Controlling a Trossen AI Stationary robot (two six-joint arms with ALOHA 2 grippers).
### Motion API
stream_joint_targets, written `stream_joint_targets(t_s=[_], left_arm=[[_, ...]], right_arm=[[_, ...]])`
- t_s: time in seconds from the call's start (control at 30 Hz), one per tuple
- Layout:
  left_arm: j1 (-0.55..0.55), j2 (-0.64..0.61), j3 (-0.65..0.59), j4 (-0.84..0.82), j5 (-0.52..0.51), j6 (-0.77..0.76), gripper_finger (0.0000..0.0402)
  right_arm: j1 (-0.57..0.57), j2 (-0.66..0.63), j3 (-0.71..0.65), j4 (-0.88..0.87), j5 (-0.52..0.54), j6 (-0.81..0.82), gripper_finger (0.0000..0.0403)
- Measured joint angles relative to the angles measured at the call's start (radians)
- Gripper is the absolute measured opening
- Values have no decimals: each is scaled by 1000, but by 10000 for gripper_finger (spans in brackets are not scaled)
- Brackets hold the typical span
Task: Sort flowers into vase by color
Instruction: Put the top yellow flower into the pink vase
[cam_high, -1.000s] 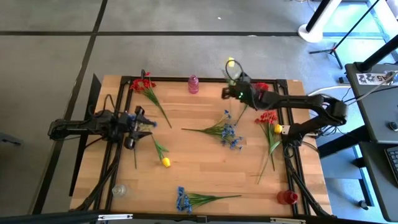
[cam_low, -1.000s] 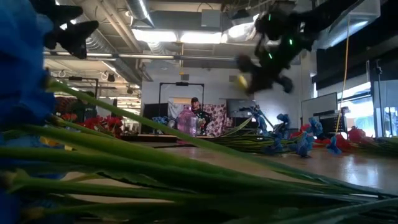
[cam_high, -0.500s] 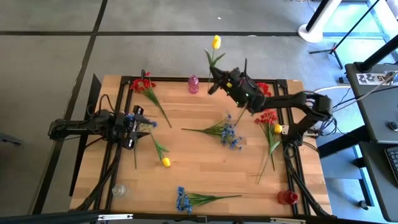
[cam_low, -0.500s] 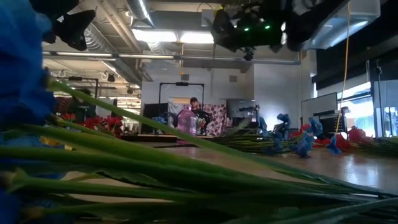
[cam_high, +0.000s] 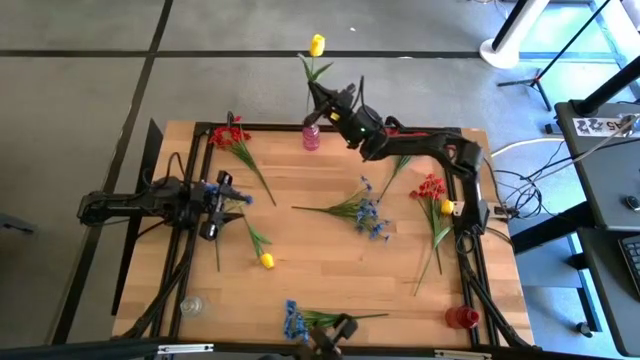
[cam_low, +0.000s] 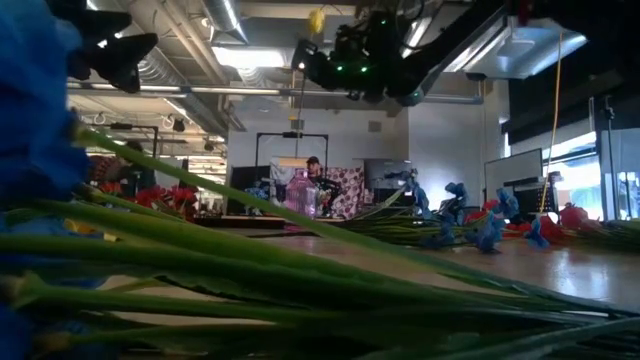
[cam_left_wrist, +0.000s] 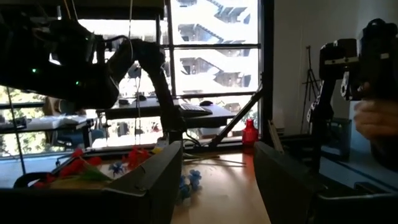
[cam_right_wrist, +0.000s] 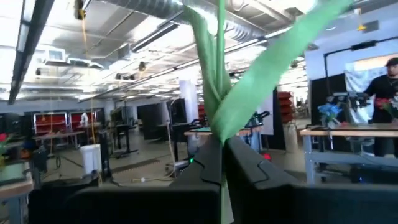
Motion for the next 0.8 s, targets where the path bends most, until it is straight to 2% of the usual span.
stream_joint_targets(t_s=[0.47, 0.63, 0.8], left_arm=[[1, 0, 0, -87, -3, -30, 192], [-10, 8, 0, -148, 83, -46, 192], [-52, 64, 0, -149, 18, -49, 192]], right_arm=[[-4, 35, 11, -70, -9, -35, 4], [-4, 35, 11, -170, -9, -45, 19], [3, 35, 11, -251, -9, -62, 39]])
